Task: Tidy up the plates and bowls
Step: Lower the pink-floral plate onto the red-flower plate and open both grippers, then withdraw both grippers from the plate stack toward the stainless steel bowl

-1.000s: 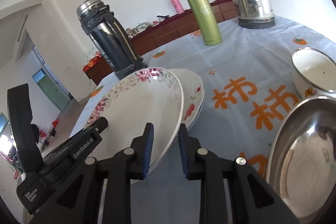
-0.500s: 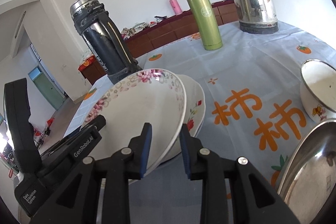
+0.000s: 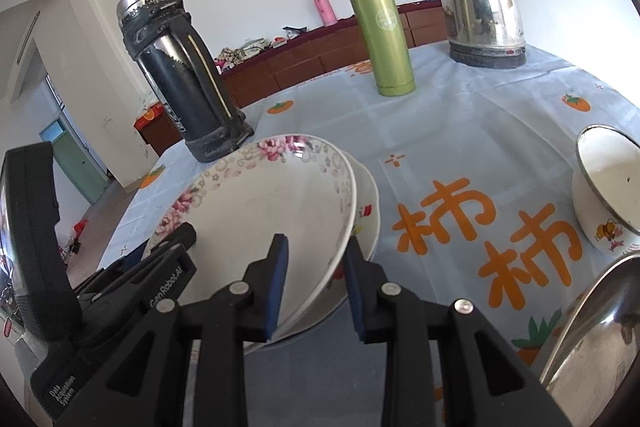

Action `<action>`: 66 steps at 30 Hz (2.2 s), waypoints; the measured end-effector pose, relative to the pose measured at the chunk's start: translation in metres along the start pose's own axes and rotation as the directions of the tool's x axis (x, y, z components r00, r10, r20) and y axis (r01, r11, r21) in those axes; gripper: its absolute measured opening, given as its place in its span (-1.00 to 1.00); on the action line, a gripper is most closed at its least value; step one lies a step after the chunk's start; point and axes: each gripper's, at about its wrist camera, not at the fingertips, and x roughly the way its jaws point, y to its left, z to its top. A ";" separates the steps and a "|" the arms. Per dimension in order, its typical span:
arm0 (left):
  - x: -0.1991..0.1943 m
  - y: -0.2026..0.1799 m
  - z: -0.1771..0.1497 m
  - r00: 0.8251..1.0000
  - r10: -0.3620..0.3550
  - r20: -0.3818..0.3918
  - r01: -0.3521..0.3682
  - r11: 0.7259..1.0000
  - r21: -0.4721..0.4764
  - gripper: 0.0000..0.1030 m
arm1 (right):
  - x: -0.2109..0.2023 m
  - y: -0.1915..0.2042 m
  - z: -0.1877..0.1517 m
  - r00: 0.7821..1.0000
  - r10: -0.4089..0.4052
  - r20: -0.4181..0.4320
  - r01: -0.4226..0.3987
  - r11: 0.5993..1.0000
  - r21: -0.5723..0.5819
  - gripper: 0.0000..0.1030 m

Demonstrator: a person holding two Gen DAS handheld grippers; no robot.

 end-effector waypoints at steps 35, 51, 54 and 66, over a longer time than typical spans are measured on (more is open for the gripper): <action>0.008 -0.006 -0.003 1.000 0.020 -0.022 -0.019 0.999 0.037 -0.32 | 0.001 0.016 -0.001 0.987 -0.159 0.030 0.162 0.978 -0.128 -0.18; -0.004 0.025 -0.006 0.999 0.014 0.032 -0.011 0.996 -0.092 0.38 | -0.010 0.018 -0.010 0.985 -0.160 0.057 0.165 0.981 -0.104 0.48; -0.009 0.034 -0.010 0.999 0.010 0.040 -0.005 0.993 -0.120 0.39 | -0.017 0.025 -0.013 0.979 -0.175 0.101 0.187 0.975 -0.123 0.60; -0.044 0.040 -0.029 0.992 0.067 0.110 -0.057 0.994 -0.089 0.44 | -0.050 0.032 -0.022 0.963 -0.126 0.240 0.158 0.980 -0.117 0.75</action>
